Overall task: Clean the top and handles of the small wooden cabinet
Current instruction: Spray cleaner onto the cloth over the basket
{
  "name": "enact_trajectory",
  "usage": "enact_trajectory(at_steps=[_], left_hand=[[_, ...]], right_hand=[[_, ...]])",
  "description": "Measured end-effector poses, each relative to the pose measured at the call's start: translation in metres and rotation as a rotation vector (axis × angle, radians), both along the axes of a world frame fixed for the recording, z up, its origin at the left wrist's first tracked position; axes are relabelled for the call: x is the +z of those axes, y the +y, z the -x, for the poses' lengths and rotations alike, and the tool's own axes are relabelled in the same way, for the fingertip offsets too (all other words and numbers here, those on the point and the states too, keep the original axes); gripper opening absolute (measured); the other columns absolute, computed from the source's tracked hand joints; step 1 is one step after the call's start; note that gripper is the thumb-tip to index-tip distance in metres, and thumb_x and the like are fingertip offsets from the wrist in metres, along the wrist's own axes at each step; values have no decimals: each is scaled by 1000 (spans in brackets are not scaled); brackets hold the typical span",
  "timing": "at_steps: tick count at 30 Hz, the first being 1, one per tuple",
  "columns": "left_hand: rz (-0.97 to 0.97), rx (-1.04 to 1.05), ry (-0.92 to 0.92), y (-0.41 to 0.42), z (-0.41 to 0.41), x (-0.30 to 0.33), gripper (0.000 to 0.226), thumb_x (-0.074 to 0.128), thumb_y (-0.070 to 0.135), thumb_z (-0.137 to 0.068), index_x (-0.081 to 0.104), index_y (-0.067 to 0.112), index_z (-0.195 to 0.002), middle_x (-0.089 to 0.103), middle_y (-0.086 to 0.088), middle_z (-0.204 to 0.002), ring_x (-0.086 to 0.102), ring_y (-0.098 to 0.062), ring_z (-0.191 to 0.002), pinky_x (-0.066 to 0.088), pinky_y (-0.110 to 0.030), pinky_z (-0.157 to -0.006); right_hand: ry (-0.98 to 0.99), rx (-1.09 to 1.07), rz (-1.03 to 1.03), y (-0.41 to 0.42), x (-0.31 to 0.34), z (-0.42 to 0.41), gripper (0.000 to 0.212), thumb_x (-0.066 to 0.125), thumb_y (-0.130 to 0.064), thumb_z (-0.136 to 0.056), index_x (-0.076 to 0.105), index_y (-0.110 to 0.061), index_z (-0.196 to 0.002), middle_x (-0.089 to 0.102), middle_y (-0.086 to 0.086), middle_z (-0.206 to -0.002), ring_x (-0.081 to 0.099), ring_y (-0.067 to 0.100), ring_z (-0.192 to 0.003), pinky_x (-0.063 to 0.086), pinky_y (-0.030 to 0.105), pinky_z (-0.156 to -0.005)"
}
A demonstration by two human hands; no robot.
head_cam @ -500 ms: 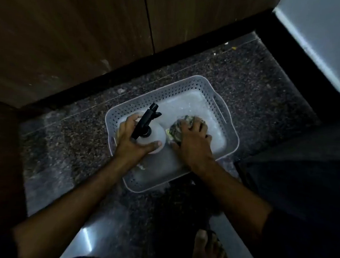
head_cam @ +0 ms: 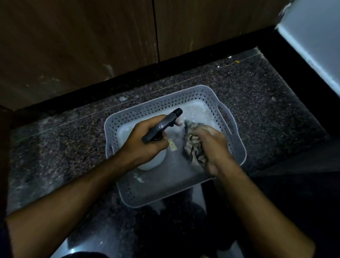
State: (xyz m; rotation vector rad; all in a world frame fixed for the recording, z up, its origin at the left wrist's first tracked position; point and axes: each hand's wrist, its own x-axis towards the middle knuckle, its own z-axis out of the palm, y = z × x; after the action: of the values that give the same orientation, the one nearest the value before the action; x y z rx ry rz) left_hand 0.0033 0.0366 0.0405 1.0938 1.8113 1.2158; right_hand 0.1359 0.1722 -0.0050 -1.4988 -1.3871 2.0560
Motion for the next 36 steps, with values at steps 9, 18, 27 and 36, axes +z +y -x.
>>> enact_trajectory(at_steps=[9,18,27,36], left_hand=[[193,60,-14,18,-4,23,44,59,-12,-76,74,24,-98,75,6,-95,54,-2,-50,38,-22,-48],[359,286,149,15,-6,23,10,62,9,-70,68,2,-67,61,-20,-57,58,-40,-55,36,-31,-47],[371,374,58,14,-5,32,25,61,21,-57,70,3,-71,65,-20,-66,59,-25,-54,42,-34,-49],[356,186,-11,12,-7,33,33,59,-5,-71,76,23,-75,75,3,-76,67,-13,-64,48,-27,-50]], right_hand=[[598,-122,500,27,27,-1,54,51,-36,-79,56,-6,-124,52,25,-121,49,38,-106,44,38,-71],[602,-121,431,32,24,4,49,54,-46,-90,65,-9,-119,64,18,-106,63,29,-80,51,31,-58],[563,-158,377,31,19,11,61,53,-41,-92,55,2,-135,57,29,-134,61,36,-104,53,49,-93],[552,-173,371,36,9,8,58,49,-50,-94,70,-2,-117,65,24,-123,63,34,-104,49,48,-100]])
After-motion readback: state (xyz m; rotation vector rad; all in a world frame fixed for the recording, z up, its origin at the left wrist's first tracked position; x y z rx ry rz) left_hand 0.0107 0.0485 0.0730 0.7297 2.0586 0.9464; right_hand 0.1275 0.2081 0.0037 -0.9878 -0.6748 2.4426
